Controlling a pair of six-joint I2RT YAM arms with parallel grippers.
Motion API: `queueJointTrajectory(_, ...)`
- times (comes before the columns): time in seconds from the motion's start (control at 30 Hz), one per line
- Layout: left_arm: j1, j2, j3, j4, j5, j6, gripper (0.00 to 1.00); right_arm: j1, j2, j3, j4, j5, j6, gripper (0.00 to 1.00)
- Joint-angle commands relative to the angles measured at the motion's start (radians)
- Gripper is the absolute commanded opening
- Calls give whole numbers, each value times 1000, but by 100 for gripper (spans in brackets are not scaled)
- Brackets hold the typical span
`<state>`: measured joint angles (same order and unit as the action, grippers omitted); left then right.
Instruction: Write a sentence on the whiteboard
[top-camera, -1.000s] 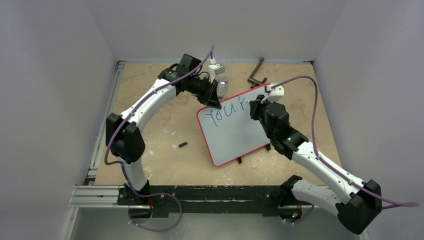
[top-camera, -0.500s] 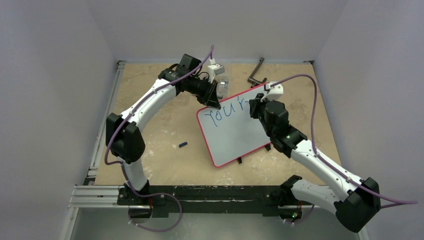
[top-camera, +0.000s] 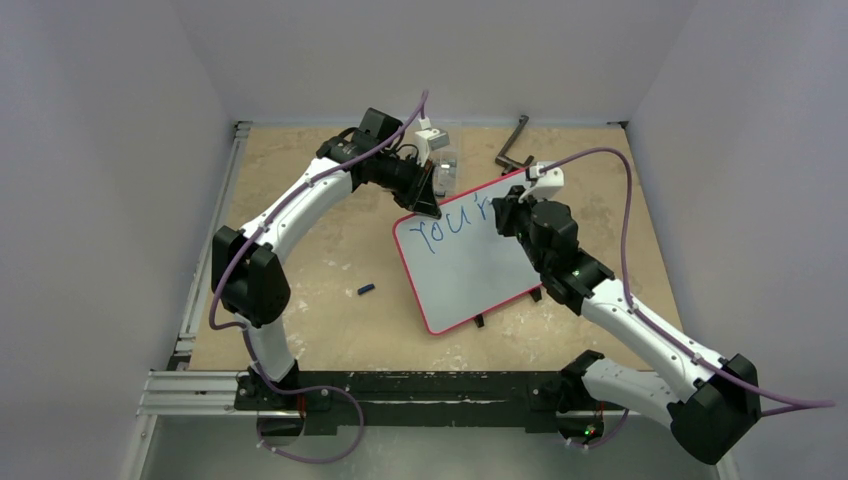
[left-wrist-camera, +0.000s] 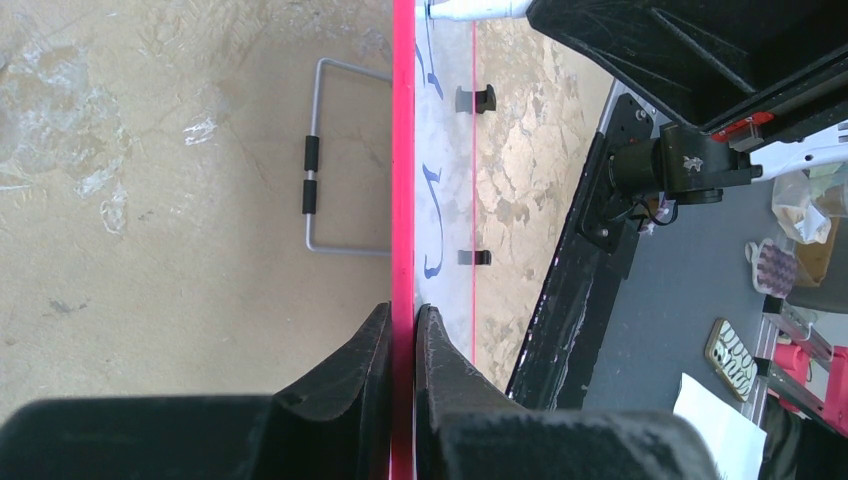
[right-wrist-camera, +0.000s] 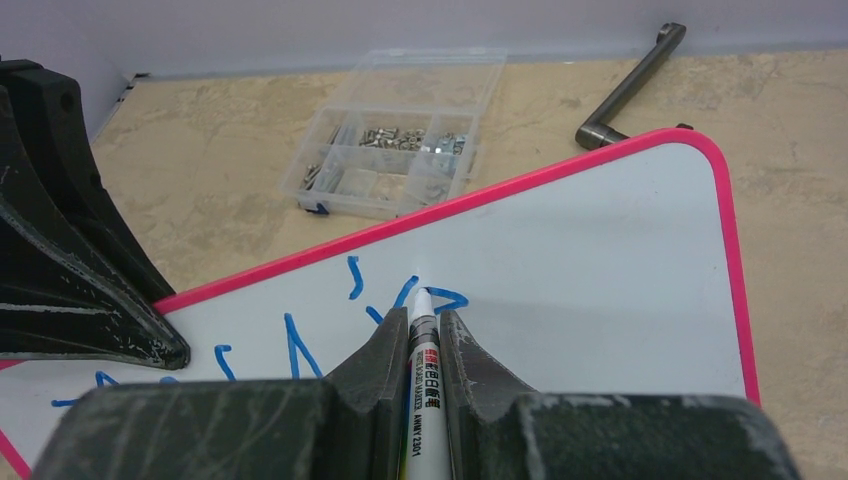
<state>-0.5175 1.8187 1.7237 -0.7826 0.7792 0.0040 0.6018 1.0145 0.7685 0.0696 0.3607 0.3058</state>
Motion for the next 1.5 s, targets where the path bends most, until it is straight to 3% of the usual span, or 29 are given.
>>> queueJointTrajectory(0.0,-10,-49,8,24,9,54,0,1,4,-5,17,-48,11,0)
queueJointTrajectory(0.5,-12,-51,7,26,9,54,0,1,-59,-67,-65,53,49,0)
queueJointTrajectory(0.83,-13,-56,8,26,9,54,0,-7,-21,22,-127,197,35,0)
queueJointTrajectory(1.1,-13,-57,6,28,12,50,0,-9,-111,128,-77,82,-49,0)
queueJointTrajectory(1.47,-13,-60,5,32,14,47,0,-8,-280,40,-65,-130,-32,0)
